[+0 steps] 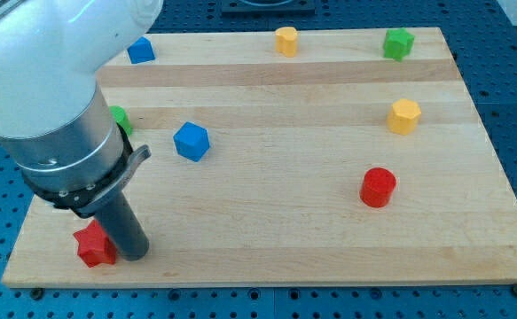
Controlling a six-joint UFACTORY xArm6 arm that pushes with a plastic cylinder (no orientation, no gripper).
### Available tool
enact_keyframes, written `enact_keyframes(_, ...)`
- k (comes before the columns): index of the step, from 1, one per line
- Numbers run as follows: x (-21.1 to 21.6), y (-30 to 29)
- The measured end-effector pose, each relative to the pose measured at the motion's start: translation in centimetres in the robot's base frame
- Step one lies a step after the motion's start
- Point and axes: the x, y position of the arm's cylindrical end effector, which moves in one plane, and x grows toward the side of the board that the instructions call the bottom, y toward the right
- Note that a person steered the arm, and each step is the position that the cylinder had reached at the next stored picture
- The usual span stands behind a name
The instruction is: Slide the blue cube toward bottom center
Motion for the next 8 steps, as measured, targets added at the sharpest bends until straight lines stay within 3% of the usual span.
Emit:
enact_keyframes(2, 0.0, -0.3)
enact_keyframes(3, -0.3, 3.8)
enact_keyframes(5, -0.3, 4.7)
enact_keyframes(6, -1.7, 4.0)
enact_keyframes(8, -9.9, 2.4)
